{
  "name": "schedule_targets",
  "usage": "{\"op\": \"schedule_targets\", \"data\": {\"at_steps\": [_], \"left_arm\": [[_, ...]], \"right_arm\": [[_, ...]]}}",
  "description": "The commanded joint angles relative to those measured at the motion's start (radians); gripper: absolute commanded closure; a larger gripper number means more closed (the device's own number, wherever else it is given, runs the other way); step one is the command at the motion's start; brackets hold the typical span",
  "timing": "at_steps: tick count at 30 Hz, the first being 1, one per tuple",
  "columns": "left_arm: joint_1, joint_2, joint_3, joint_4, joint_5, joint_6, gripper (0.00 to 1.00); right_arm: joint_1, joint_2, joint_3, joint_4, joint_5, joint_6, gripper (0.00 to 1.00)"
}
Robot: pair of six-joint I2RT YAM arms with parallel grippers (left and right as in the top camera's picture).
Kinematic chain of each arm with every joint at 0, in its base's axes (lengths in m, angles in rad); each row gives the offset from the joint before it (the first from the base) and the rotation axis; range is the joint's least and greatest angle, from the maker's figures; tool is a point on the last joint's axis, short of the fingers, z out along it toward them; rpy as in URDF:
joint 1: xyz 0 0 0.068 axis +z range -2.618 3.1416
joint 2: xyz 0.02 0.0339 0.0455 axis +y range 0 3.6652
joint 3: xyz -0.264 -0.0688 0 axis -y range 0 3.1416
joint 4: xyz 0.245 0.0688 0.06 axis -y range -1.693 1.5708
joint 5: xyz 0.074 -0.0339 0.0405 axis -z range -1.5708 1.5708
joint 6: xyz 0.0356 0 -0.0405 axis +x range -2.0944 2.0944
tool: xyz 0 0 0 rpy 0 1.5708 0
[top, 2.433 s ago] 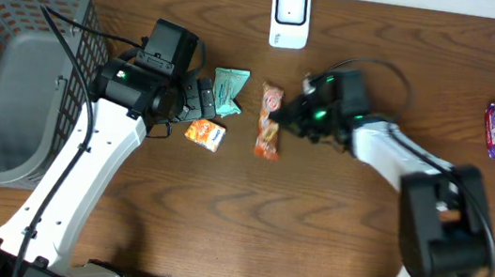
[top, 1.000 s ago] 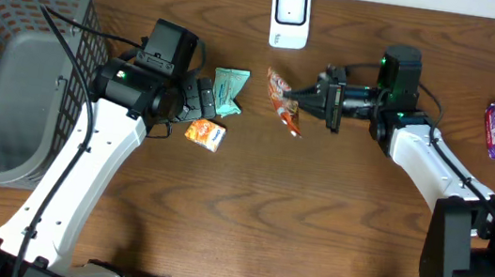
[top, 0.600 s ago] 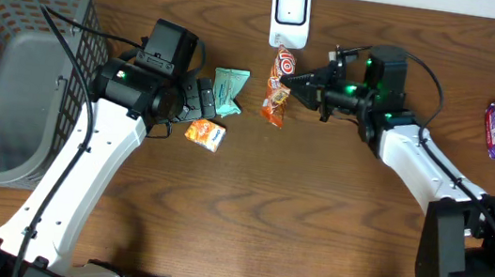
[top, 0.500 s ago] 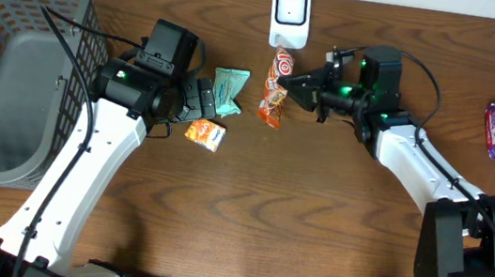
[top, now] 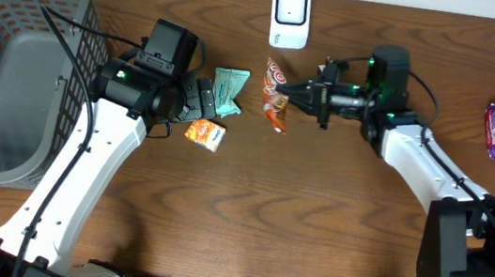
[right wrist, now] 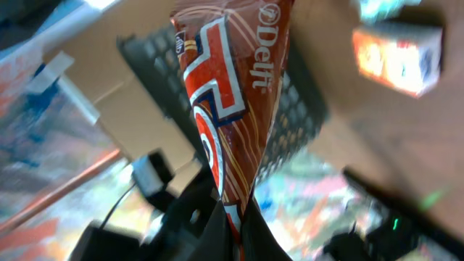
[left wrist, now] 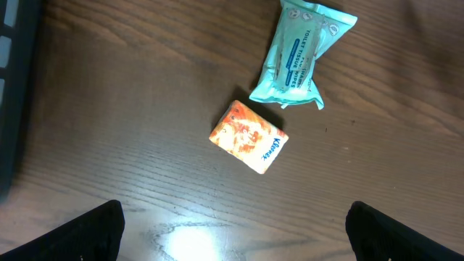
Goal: Scan the item barcode
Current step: 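Lift the red TOP bar with the right gripper toward the scanner, then hold the red bar up in front of the white scanner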
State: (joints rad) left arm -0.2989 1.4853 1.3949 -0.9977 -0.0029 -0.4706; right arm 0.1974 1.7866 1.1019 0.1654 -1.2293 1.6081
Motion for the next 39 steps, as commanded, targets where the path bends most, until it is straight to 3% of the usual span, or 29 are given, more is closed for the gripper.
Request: {"op": "schedule_targets", "data": {"at_steps": [1,4,12,33,39], "left_arm": [[0.003,0.004,0.009,-0.004,-0.009,0.010,0.02],[0.003,0.004,0.009,-0.004,-0.009,0.010,0.02],[0.003,0.005,0.009,-0.004,-0.009,0.010,0.02],[0.003,0.004,0.009,-0.004,-0.009,0.010,0.02],[0.003,0.005,0.009,-0.004,-0.009,0.010,0.02]], "right_arm": [[-0.035,-0.011,0.002,0.004,-0.245,0.113,0.98],[-0.064,-0.011,0.001,0.003,-0.333,0.117,0.98],[-0.089,-0.012,0.002,0.020,-0.332,0.180,0.99],[-0.228,-0.012,0.002,0.105,-0.331,0.175,0.99],[-0.214,-0.012,0.002,0.238,-0.140,0.088,0.99]]}}
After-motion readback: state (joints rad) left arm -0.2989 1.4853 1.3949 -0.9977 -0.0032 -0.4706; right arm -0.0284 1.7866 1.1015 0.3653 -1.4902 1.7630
